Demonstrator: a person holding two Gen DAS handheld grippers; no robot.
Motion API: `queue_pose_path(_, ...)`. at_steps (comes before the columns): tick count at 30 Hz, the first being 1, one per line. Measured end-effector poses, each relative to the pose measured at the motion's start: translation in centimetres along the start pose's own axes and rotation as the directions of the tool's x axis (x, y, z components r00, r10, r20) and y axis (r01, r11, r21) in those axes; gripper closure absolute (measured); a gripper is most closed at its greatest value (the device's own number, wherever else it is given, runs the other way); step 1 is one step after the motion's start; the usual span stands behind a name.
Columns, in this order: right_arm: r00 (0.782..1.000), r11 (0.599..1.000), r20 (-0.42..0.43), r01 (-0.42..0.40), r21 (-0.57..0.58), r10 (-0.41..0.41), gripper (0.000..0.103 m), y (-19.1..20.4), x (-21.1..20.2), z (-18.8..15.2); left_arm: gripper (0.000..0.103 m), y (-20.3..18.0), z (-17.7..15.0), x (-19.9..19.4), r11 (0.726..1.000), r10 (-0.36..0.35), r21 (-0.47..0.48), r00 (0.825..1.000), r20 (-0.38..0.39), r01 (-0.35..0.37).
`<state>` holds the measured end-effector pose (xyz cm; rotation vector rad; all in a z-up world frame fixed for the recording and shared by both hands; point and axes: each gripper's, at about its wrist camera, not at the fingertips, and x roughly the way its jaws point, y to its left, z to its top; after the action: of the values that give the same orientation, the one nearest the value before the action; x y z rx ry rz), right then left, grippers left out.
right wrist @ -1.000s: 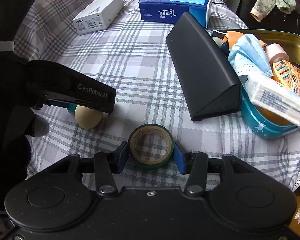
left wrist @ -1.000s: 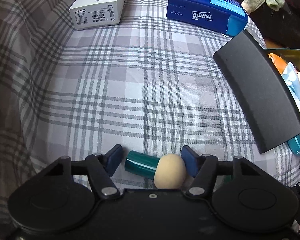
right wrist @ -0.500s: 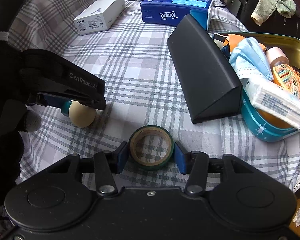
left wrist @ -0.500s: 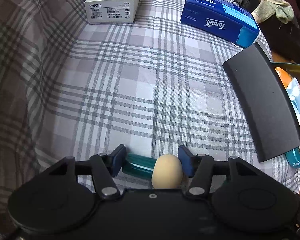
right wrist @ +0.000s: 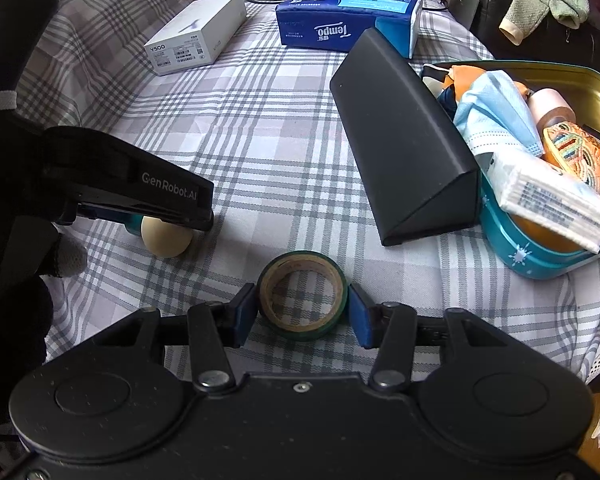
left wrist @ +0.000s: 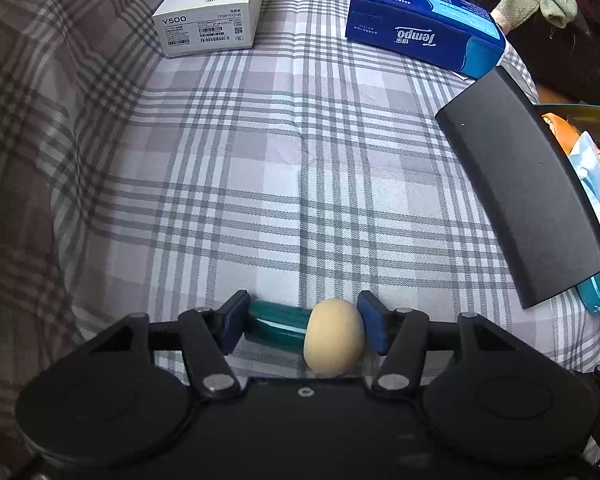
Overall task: Organize soft objects
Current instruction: 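Carry the sponge stick into the tin with the left tool while the right tool drops the tape roll in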
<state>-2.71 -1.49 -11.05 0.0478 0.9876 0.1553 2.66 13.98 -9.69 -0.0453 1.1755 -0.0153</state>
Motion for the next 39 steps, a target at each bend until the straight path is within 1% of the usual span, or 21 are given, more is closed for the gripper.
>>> queue_pose_path(4, 1.0, 1.0, 0.016, -0.012, 0.017, 0.012, 0.054, -0.2, -0.5, 0.2, 0.047, 0.3, 0.1, -0.3, 1.0, 0.009, -0.026, 1.0, 0.009, -0.008)
queue_pose_path(7, 0.999, 0.999, 0.035, -0.026, 0.029, 0.025, 0.054, -0.3, -1.1, 0.4, 0.047, 0.9, 0.2, -1.0, 0.998, -0.006, -0.064, 1.0, 0.025, 0.008)
queue_pose_path(9, 0.998, 0.999, 0.051, -0.032, 0.03, 0.031, 0.054, -0.3, -1.6, 0.7, 0.047, 1.1, 0.3, -1.4, 0.997, -0.004, -0.081, 0.999, 0.036, 0.007)
queue_pose_path(12, 0.995, 0.999, 0.087, -0.042, 0.03, 0.039, 0.054, -0.4, -2.8, 1.3, 0.047, 1.2, 0.4, -1.8, 0.995, -0.004, -0.097, 0.999, 0.042, 0.008)
queue_pose_path(15, 0.99, 0.999, 0.135, -0.03, 0.038, 0.025, 0.054, -0.9, -4.3, 2.3, 0.047, 1.2, 0.6, -2.5, 0.994, -0.012, -0.108, 0.998, 0.054, 0.017)
queue_pose_path(18, 0.986, 0.996, 0.164, -0.019, 0.085, 0.005, 0.054, -2.1, -5.4, 3.4, 0.047, 0.9, 1.0, -3.4, 0.994, -0.017, -0.106, 0.997, 0.076, 0.025)
queue_pose_path(21, 0.984, 0.986, 0.179, -0.004, 0.164, -0.026, 0.054, -3.9, -6.3, 4.7, 0.047, 0.1, 1.5, -4.4, 0.996, -0.016, -0.088, 0.995, 0.098, 0.024)
queue_pose_path(23, 0.98, 0.977, 0.194, 0.01, 0.212, -0.053, 0.054, -5.2, -7.0, 5.4, 0.047, -0.7, 1.9, -5.2, 0.997, -0.017, -0.075, 0.994, 0.112, 0.026)
queue_pose_path(27, 0.972, 0.952, 0.216, 0.02, 0.307, -0.09, 0.054, -7.9, -8.2, 6.8, 0.047, -2.9, 3.2, -6.6, 0.997, -0.051, -0.045, 0.989, 0.139, 0.058)
queue_pose_path(32, 0.951, 0.914, 0.243, 0.081, 0.397, -0.189, 0.054, -11.2, -9.5, 8.4, 0.047, -6.9, 5.2, -8.4, 0.995, -0.094, 0.028, 0.98, 0.176, 0.091)
queue_pose_path(34, 0.946, 0.894, 0.245, 0.086, 0.441, -0.212, 0.054, -12.6, -9.9, 8.9, 0.047, -8.7, 6.0, -9.0, 0.993, -0.113, 0.06, 0.976, 0.186, 0.103)
queue_pose_path(36, 0.942, 0.868, 0.252, 0.074, 0.491, -0.223, 0.054, -14.3, -10.3, 9.3, 0.047, -10.5, 6.7, -9.5, 0.989, -0.132, 0.091, 0.972, 0.194, 0.116)
queue_pose_path(39, 0.926, 0.828, 0.255, 0.098, 0.552, -0.279, 0.054, -16.3, -10.9, 9.8, 0.047, -13.2, 7.7, -9.9, 0.983, -0.151, 0.132, 0.969, 0.197, 0.126)
